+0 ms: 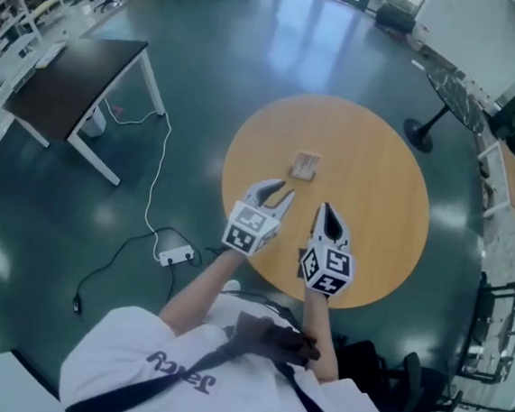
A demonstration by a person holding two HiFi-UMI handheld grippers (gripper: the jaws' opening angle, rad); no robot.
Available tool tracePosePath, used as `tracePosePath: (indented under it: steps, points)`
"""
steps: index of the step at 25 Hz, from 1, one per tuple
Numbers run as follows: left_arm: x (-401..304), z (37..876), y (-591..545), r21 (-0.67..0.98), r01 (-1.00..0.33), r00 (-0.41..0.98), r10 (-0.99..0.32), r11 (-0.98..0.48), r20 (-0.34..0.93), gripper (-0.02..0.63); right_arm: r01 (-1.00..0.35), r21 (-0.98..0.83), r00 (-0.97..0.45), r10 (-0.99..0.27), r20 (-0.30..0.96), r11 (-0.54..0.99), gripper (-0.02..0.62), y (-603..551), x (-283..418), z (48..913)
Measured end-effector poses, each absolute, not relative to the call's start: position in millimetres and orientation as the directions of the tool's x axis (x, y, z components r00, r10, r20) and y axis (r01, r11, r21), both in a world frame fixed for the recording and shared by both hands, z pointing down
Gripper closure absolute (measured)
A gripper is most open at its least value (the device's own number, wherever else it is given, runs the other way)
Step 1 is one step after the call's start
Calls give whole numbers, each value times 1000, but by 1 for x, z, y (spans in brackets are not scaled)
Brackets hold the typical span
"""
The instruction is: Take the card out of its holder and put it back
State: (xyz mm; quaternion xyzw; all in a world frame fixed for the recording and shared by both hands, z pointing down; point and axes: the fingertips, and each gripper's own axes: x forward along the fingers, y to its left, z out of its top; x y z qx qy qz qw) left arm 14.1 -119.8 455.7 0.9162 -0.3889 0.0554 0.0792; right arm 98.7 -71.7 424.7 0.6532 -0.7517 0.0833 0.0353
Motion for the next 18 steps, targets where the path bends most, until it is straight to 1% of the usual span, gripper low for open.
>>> tracePosePath:
  steps: [1, 2, 3, 4, 8, 12, 18]
  points:
    - [12, 449, -116, 96, -734, 678, -721, -672, 142, 483, -986, -60, -163, -975, 147, 156, 574, -72, 95, 419]
    - [11, 443, -112, 89, -746, 666, -736, -660, 122, 504, -984, -42, -179, -975, 134, 174, 574, -72, 91, 415]
    - [10, 439, -109, 85, -756, 654, -749, -649, 104, 538, -981, -31, -191, -973, 126, 189, 574, -71, 88, 413]
    - [11, 435, -106, 86, -767, 641, -762, -635, 90, 555, -979, -26, -204, -971, 122, 202, 574, -68, 87, 412]
    - [15, 419, -84, 101, -833, 550, -834, -544, 48, 592, -960, 11, -276, -952, 134, 280, 574, -49, 91, 409]
    - [41, 417, -61, 97, -848, 527, -848, -521, 58, 592, -953, -10, -303, -943, 136, 304, 574, -40, 117, 404]
    - [51, 421, -33, 74, -876, 481, -875, -477, 56, 592, -932, -20, -360, -923, 139, 361, 574, -23, 126, 410]
